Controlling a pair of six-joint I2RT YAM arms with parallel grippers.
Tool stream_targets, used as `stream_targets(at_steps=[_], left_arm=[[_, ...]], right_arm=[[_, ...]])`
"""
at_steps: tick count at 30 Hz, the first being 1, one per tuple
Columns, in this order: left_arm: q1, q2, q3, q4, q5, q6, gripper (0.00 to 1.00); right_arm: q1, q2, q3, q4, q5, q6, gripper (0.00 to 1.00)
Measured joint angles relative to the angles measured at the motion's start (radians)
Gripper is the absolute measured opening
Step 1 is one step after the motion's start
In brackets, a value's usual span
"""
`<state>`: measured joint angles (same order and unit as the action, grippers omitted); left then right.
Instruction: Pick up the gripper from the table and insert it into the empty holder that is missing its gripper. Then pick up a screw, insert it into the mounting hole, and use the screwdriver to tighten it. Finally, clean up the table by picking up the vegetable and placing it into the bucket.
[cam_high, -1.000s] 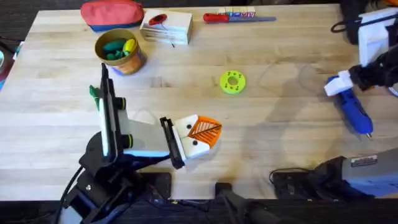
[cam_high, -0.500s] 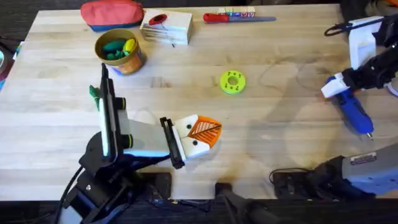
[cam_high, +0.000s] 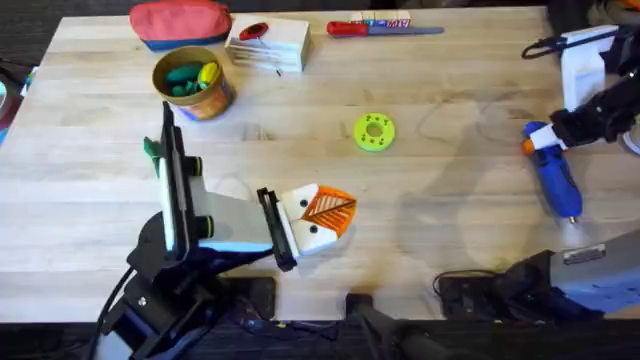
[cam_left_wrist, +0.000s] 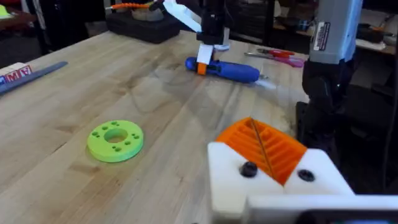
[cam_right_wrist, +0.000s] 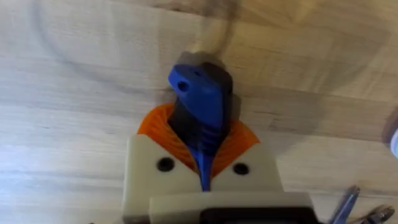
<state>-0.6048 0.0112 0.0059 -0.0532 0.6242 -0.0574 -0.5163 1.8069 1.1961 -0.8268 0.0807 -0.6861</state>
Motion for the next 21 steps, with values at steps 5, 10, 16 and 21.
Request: stream_targets(at_steps=[5,10,16,21], left_arm=[[0.000,0.000,0.000,0.000,0.000,0.000,0.017],[0.000,0.000,0.000,0.000,0.000,0.000,0.017],[0.000,0.000,0.000,0.000,0.000,0.000,0.017],[0.000,0.000,0.000,0.000,0.000,0.000,0.017]], right_arm=[[0.000,0.005,0.013,-0.012,0.001,0.021,0.014],[0.000,0.005,0.060,-0.015,0.001,0.074,0.011],[0.000,-0.066,0.121,0.017,0.000,0.168,0.008],[0.000,-0.202,0.132,0.069,0.000,0.274,0.008]])
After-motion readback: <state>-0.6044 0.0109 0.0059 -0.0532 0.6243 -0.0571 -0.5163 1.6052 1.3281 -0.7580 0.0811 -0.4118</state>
